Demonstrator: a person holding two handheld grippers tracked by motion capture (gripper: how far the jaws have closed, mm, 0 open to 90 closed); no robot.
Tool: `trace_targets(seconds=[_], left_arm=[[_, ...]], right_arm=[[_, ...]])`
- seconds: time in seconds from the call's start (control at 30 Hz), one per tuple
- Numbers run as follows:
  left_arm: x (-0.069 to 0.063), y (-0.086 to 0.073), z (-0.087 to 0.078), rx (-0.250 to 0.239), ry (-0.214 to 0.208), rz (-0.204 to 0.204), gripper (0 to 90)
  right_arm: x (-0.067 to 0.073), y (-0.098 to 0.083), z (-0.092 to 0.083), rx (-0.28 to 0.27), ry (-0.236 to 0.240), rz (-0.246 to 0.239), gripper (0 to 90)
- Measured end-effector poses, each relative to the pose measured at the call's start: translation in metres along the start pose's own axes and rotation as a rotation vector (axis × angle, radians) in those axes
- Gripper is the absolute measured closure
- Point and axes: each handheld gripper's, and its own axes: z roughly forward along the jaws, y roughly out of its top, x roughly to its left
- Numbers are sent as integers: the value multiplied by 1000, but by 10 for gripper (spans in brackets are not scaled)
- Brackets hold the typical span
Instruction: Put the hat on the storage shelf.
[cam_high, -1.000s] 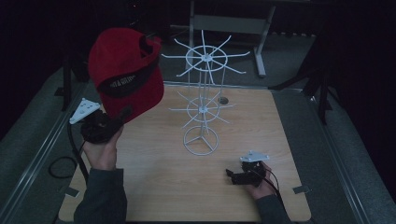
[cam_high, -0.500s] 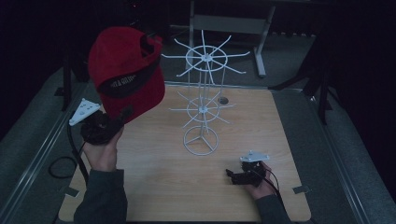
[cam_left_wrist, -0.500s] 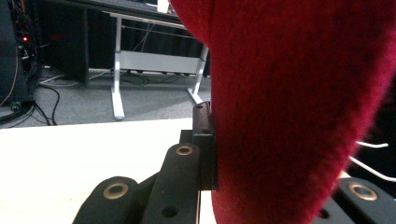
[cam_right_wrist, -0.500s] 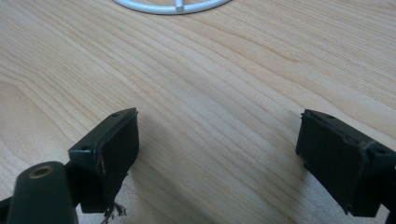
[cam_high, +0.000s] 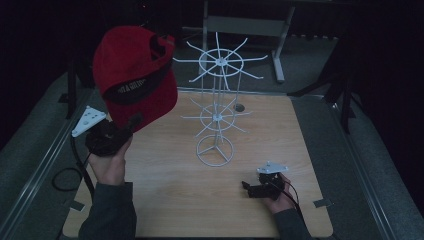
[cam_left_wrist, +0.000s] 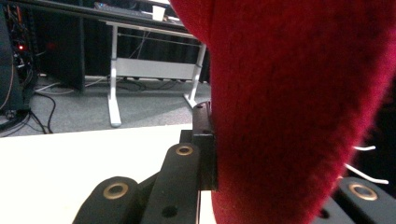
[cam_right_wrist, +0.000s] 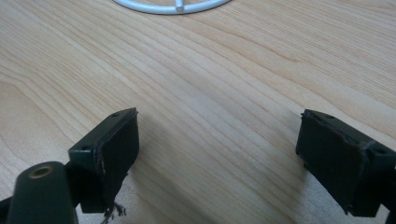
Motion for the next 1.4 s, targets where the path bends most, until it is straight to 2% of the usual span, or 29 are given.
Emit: trace_targets(seconds=[0.73,1.4], left_arm=[[-8,4,-4,-30,-17,23,852],[-14,2,-4,-24,-36,41,852]], right_arm=[[0,0,0,1,1,0,131],[0,0,0,1,1,0,131]])
